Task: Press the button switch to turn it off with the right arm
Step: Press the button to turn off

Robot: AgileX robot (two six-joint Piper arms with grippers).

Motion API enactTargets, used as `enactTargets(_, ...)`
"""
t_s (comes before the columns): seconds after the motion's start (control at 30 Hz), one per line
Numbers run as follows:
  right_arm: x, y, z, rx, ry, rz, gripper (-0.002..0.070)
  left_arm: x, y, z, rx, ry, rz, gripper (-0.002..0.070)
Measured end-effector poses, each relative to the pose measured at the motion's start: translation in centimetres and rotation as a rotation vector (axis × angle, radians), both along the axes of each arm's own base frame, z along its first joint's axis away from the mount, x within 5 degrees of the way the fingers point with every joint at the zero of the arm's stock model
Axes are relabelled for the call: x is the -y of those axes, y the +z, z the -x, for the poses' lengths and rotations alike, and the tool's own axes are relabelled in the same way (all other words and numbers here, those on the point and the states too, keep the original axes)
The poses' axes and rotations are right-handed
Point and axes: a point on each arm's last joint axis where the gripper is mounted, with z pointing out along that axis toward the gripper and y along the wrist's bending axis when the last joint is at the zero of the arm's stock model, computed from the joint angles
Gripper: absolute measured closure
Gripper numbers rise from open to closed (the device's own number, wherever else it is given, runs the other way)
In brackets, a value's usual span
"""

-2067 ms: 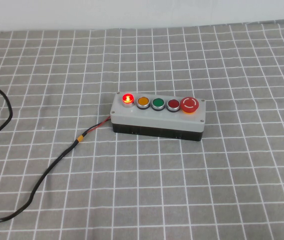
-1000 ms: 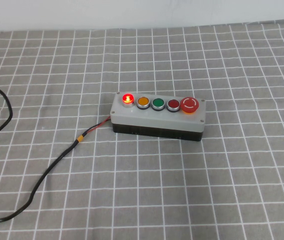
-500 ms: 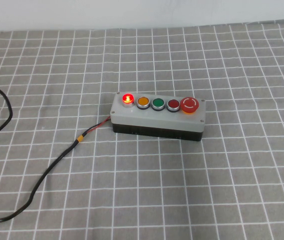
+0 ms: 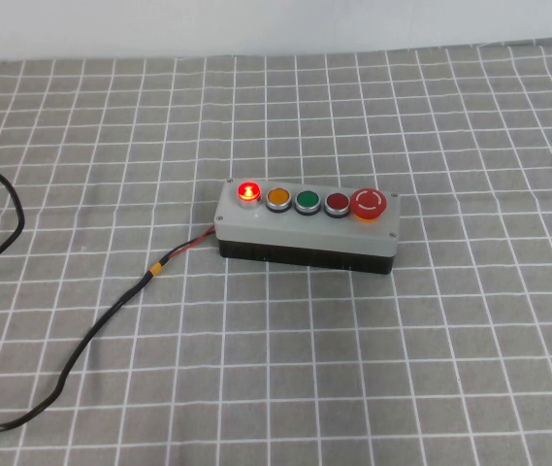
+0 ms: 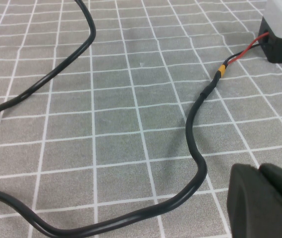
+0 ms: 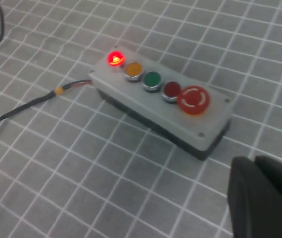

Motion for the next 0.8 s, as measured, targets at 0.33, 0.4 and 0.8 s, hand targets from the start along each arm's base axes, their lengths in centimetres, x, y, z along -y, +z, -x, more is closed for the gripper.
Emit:
enactTargets(0.33, -5.3, 0.6, -3.9, -0.027, 0.191, 0.014, 0.0692, 0.0, 0.0, 0.0, 0.000, 0.000, 0.000, 0.0678)
enactTargets(0.4, -6.7, 0.7, -4.6, -0.031, 0.239, 0.025, 0.0692, 0.0, 0.0, 0.0, 0.000, 0.000, 0.000, 0.0678)
enactTargets(0.8, -14.0, -0.6, -8.5, -0.082, 0.363, 0.128, 0.0692, 0.0, 0.0, 0.0, 0.000, 0.000, 0.000, 0.0678)
